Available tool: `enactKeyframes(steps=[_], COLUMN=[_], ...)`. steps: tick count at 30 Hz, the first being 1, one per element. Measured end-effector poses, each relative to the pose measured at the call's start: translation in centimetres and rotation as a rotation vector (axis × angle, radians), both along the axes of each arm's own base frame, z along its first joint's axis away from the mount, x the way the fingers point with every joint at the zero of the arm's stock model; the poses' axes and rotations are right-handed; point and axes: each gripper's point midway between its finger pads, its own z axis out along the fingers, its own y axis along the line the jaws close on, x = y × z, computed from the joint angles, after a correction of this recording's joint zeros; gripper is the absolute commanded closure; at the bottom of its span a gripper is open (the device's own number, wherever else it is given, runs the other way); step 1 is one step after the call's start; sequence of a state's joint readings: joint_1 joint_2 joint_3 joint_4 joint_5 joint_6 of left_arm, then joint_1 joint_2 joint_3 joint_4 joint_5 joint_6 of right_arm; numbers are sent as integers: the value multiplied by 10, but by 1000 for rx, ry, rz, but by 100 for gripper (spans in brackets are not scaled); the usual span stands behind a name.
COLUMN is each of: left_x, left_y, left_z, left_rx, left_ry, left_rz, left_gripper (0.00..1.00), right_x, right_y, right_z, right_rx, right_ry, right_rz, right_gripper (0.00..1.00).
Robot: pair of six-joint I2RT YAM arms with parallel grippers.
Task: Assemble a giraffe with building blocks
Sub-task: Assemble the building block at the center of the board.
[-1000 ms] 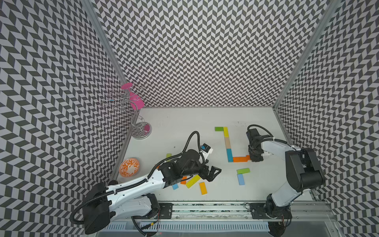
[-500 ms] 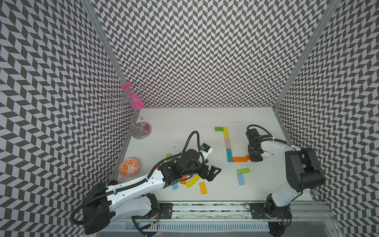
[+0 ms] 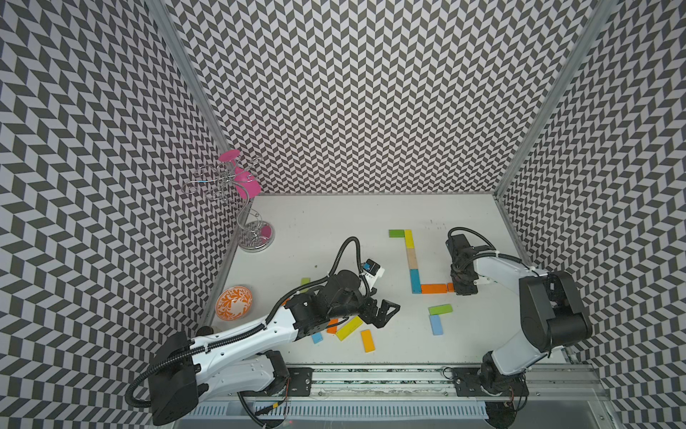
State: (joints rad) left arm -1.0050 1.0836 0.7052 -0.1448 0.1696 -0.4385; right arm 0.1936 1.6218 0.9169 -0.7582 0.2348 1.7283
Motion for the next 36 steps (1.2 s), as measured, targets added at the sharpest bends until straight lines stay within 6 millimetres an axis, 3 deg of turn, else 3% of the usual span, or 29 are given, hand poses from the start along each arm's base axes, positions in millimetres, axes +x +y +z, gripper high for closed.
enactKeyframes(steps=[10, 19, 26, 36], left_x=[0, 0, 0, 0], left_y=[0, 0, 0, 0], left_z=[0, 0, 0, 0], left_rx=[1, 0, 0, 2], left_ry=[0, 0, 0, 0], left_rz=[0, 0, 0, 3], left_gripper=[0, 0, 0, 0], right_x=[-1, 3, 3, 2], right_y=[1, 7, 8, 9], right_z=[-2, -4, -4, 0], right_rx=[6, 8, 14, 17], right_ry=[4, -5, -8, -14], right_rz=[9, 34, 39, 45], right_gripper=[76, 67, 55, 25])
